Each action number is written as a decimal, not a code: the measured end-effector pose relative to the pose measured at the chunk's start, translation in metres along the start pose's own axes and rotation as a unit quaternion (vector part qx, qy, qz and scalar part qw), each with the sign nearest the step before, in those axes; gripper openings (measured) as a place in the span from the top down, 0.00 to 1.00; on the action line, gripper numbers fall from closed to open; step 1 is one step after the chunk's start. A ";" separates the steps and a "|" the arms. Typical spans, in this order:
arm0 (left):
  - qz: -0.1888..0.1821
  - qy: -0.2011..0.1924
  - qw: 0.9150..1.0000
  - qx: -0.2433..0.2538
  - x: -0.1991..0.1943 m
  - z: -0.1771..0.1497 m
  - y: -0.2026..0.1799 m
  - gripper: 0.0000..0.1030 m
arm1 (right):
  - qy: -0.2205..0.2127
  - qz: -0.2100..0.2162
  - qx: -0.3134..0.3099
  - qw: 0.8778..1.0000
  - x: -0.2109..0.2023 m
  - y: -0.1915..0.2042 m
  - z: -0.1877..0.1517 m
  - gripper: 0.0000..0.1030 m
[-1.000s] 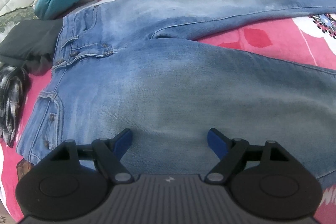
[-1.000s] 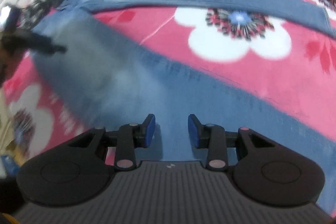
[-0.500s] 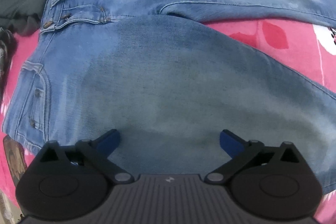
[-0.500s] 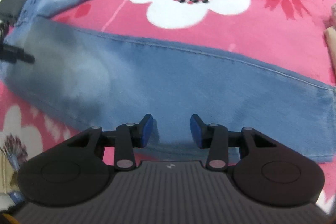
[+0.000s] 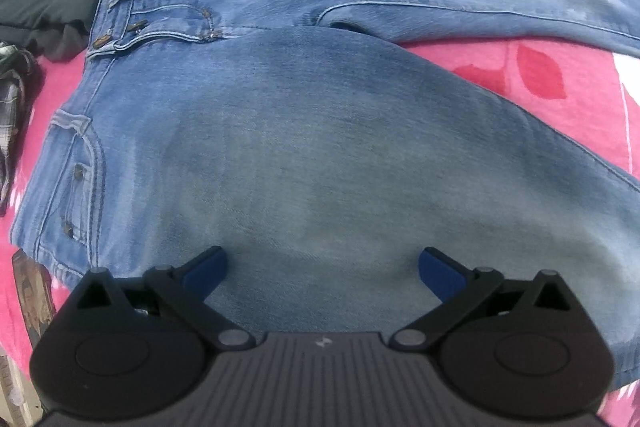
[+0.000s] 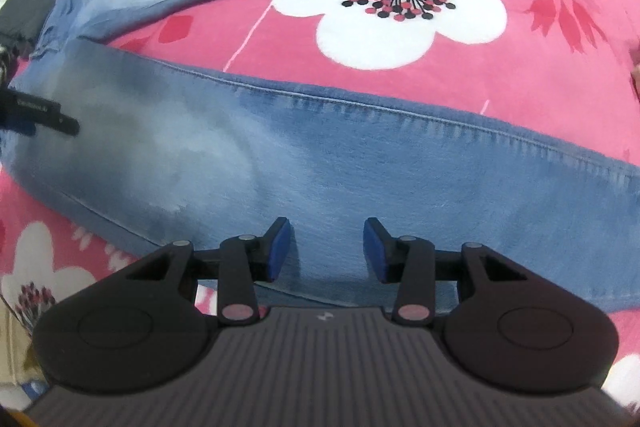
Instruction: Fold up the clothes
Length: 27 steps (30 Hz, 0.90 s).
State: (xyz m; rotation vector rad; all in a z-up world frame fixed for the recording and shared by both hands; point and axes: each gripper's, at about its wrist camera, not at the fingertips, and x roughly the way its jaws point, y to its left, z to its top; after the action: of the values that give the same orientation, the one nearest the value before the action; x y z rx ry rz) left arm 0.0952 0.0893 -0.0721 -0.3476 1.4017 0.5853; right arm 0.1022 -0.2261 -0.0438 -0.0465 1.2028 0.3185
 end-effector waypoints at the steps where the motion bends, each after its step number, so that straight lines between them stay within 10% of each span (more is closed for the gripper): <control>1: 0.000 0.001 1.000 -0.002 0.000 0.000 0.000 0.00 | -0.001 0.001 0.005 1.000 -0.001 0.002 -0.001 0.61; 19: 0.000 0.003 1.000 -0.007 -0.001 -0.004 0.007 0.00 | 0.056 -0.042 0.162 0.984 0.019 -0.014 0.017 0.54; 27: 0.003 0.003 1.000 -0.006 -0.003 -0.007 0.005 0.00 | 0.062 -0.047 0.180 0.981 0.017 -0.015 0.017 0.37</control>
State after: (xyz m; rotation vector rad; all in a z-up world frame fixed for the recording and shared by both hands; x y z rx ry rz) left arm 0.0862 0.0893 -0.0700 -0.3550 1.4056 0.5974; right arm 0.1267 -0.2329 -0.0556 0.1926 1.3610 0.0109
